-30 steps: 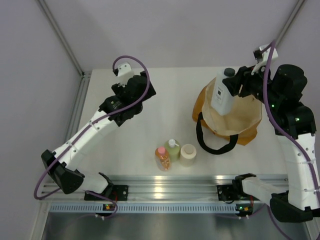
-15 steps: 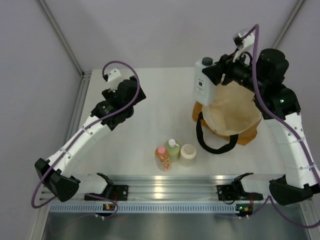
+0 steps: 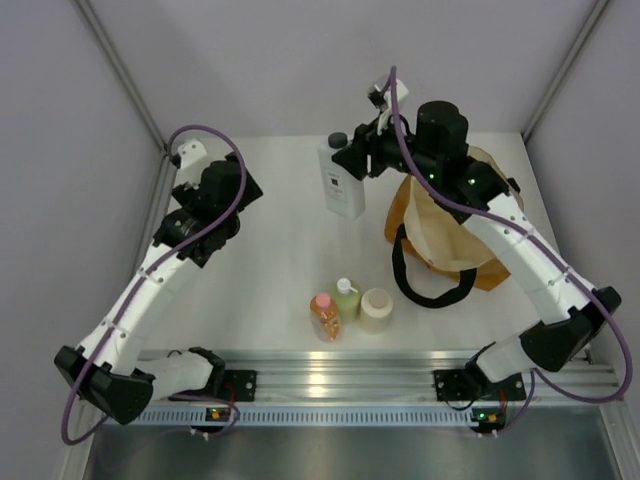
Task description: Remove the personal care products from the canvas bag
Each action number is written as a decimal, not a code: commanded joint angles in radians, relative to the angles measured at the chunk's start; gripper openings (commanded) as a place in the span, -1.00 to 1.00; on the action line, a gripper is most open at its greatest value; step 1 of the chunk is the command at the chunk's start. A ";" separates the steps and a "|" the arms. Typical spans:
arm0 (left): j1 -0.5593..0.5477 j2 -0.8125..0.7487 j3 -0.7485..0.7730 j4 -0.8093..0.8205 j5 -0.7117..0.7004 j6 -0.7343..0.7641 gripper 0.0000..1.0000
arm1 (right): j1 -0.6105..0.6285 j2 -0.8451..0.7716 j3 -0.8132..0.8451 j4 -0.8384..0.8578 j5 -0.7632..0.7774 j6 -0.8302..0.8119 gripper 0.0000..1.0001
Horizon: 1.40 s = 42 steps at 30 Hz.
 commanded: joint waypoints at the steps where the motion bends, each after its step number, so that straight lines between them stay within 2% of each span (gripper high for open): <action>1: 0.095 -0.051 -0.008 -0.042 0.034 0.004 0.97 | 0.057 -0.032 -0.026 0.355 -0.008 -0.010 -1.00; 4: 0.169 -0.071 -0.009 -0.044 0.082 0.024 0.97 | 0.084 -0.053 -0.167 0.508 -0.011 -0.018 -1.00; 10: 0.169 -0.077 -0.009 -0.070 0.065 0.046 0.96 | 0.116 -0.101 -0.467 0.829 -0.007 -0.042 -1.00; 14: 0.169 -0.092 -0.040 -0.071 0.065 0.047 0.97 | 0.130 -0.106 -0.639 0.970 0.007 -0.045 -1.00; 20: 0.169 -0.129 -0.089 -0.070 0.056 0.046 0.97 | 0.165 -0.096 -0.797 1.099 0.021 -0.106 -1.00; 29: 0.169 -0.170 -0.158 -0.068 0.073 0.023 0.97 | 0.239 -0.014 -0.874 1.262 0.025 -0.172 -1.00; 35: 0.169 -0.178 -0.169 -0.068 0.082 0.018 0.97 | 0.235 0.048 -0.940 1.397 0.021 -0.108 -1.00; 42: 0.169 -0.183 -0.183 -0.067 0.082 0.021 0.97 | 0.220 0.101 -0.986 1.454 0.006 -0.062 -1.00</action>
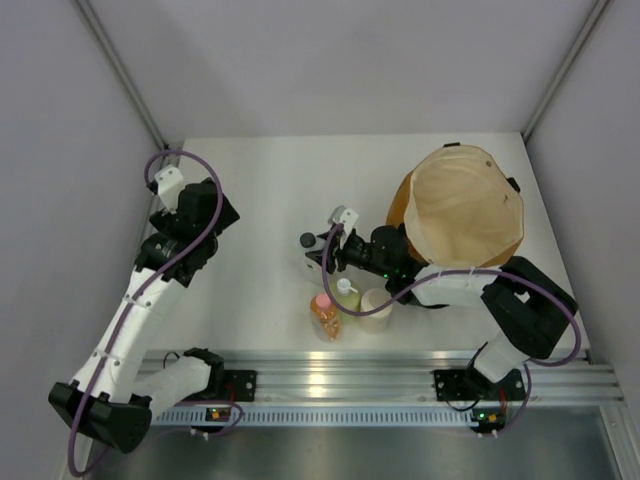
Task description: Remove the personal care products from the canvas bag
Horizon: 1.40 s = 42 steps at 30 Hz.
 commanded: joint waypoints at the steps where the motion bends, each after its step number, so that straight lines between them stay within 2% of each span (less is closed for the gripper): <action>1: 0.000 -0.018 -0.012 0.006 0.003 -0.003 0.97 | -0.004 0.004 0.009 0.280 -0.035 0.036 -1.00; 6: 0.000 -0.018 -0.003 0.006 0.004 -0.001 0.97 | -0.015 0.007 -0.014 0.296 -0.043 0.072 -0.99; 8: 0.000 -0.016 -0.003 0.006 0.001 -0.001 0.97 | -0.021 0.002 -0.021 0.296 -0.055 0.075 -0.90; 10: 0.000 -0.016 -0.005 0.006 0.001 -0.006 0.97 | -0.024 -0.007 -0.018 0.282 -0.064 0.079 -0.52; 12: 0.000 -0.015 -0.006 0.005 0.006 -0.009 0.97 | -0.027 -0.013 -0.011 0.261 -0.075 0.078 -0.39; 13: 0.000 -0.013 -0.008 0.005 0.009 -0.010 0.97 | -0.028 -0.019 -0.003 0.236 -0.079 0.076 -0.26; 15: 0.000 -0.010 -0.006 0.006 0.009 -0.012 0.97 | -0.031 -0.027 0.002 0.219 -0.079 0.072 0.16; 17: 0.001 -0.007 -0.002 0.005 0.012 -0.006 0.97 | -0.031 -0.041 0.014 0.190 -0.081 0.062 0.32; 18: 0.000 -0.006 0.000 0.005 0.014 -0.004 0.97 | -0.031 -0.045 0.022 0.178 -0.079 0.062 0.49; 21: 0.000 0.004 0.006 0.005 0.020 0.011 0.97 | -0.031 -0.070 0.046 0.124 -0.067 0.053 0.67; 25: 0.001 0.019 0.023 0.005 0.055 0.040 0.96 | -0.031 -0.108 0.098 0.050 -0.044 0.006 0.77; 29: 0.000 0.050 0.067 0.003 0.098 0.092 0.97 | -0.033 -0.145 0.178 -0.104 0.003 -0.036 0.80; 30: 0.000 0.057 0.081 0.000 0.130 0.106 0.97 | -0.033 -0.154 0.204 -0.197 0.028 -0.036 0.81; 32: 0.000 0.083 0.136 -0.019 0.170 0.149 0.97 | -0.034 -0.179 0.319 -0.342 0.161 0.013 0.87; 33: 0.001 0.112 0.158 -0.033 0.207 0.163 0.97 | -0.033 -0.186 0.368 -0.500 0.213 0.033 0.99; 34: 0.000 0.128 0.199 -0.052 0.213 0.177 0.96 | -0.033 -0.206 0.452 -0.573 0.321 0.074 0.99; 36: 0.000 0.148 0.227 -0.096 0.215 0.189 0.97 | -0.036 -0.234 0.520 -0.699 0.425 0.110 0.99; 37: 0.000 0.146 0.236 -0.107 0.204 0.195 0.97 | -0.038 -0.267 0.576 -0.818 0.522 0.140 0.99; 39: 0.000 0.134 0.264 -0.134 0.190 0.212 0.97 | -0.054 -0.300 0.662 -0.946 0.629 0.183 0.99; 40: 0.000 0.128 0.273 -0.141 0.178 0.229 0.97 | -0.068 -0.332 0.687 -1.070 0.678 0.217 0.99; 42: 0.000 0.116 0.299 -0.167 0.156 0.240 0.97 | -0.116 -0.367 0.727 -1.189 0.715 0.243 0.99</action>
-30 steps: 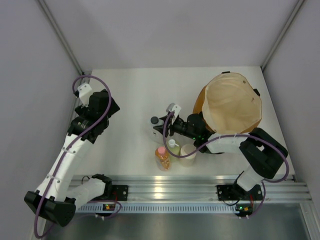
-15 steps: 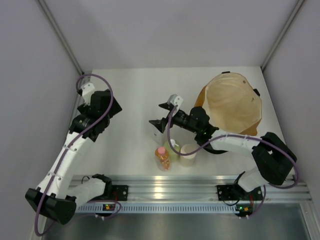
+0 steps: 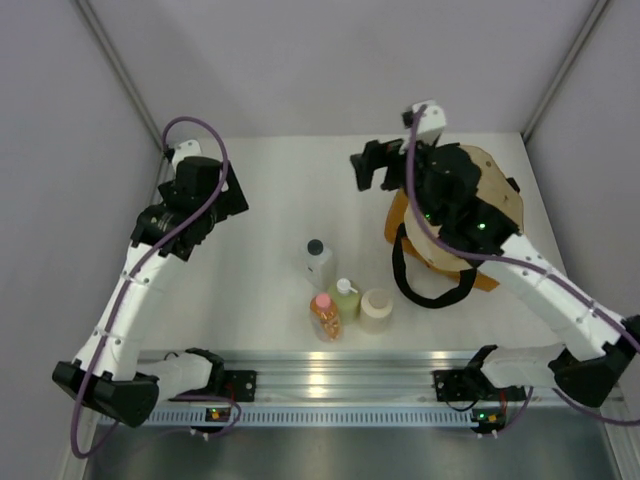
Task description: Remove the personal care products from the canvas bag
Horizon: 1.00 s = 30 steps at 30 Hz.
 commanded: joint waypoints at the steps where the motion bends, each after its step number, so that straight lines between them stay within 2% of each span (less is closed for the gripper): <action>1: 0.001 -0.040 0.070 -0.065 -0.033 0.073 0.97 | -0.077 -0.135 0.119 -0.398 0.225 0.105 0.99; 5: 0.000 -0.082 0.089 -0.087 -0.082 0.086 0.97 | -0.213 -0.260 0.139 -0.652 0.245 0.116 0.99; 8: 0.000 -0.120 0.090 -0.093 -0.105 0.096 0.97 | -0.284 -0.367 0.127 -0.745 0.234 0.098 0.99; 16: 0.001 -0.217 0.080 -0.104 -0.182 0.104 0.97 | -0.294 -0.553 0.148 -1.047 0.351 0.124 0.99; 22: -0.002 -0.281 0.078 -0.157 -0.249 0.101 0.97 | -0.294 -0.656 0.116 -1.179 0.377 0.174 0.99; 27: -0.017 -0.300 0.080 -0.164 -0.306 0.112 0.97 | -0.294 -0.763 0.032 -1.191 0.398 0.188 0.99; 30: -0.026 -0.300 0.075 -0.164 -0.330 0.116 0.97 | -0.294 -0.774 0.026 -1.188 0.411 0.178 0.99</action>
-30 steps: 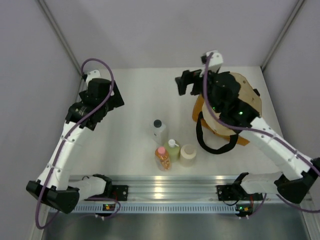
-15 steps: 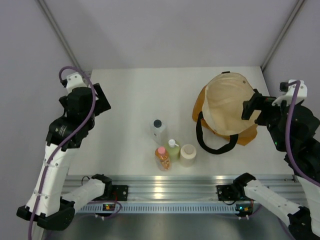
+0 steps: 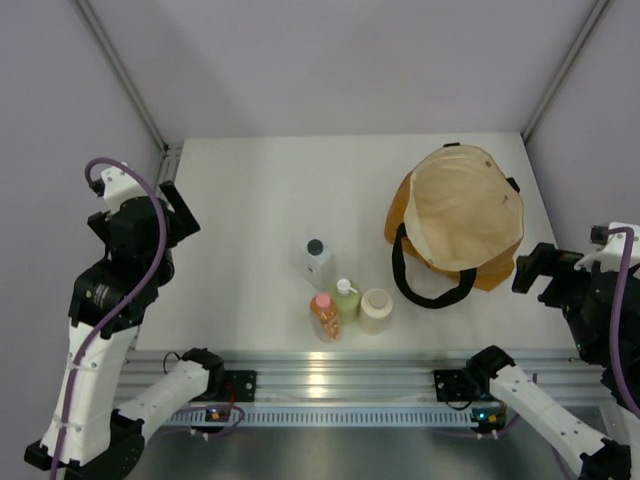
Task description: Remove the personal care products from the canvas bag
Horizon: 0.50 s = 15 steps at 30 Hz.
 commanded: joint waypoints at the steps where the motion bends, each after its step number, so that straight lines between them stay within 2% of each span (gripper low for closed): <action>1: -0.011 0.002 0.013 -0.013 -0.062 0.018 0.97 | -0.010 -0.002 -0.007 -0.042 0.040 0.004 0.99; 15: -0.011 -0.004 -0.027 -0.011 -0.073 0.001 0.97 | -0.009 0.013 0.002 -0.030 0.070 0.013 0.99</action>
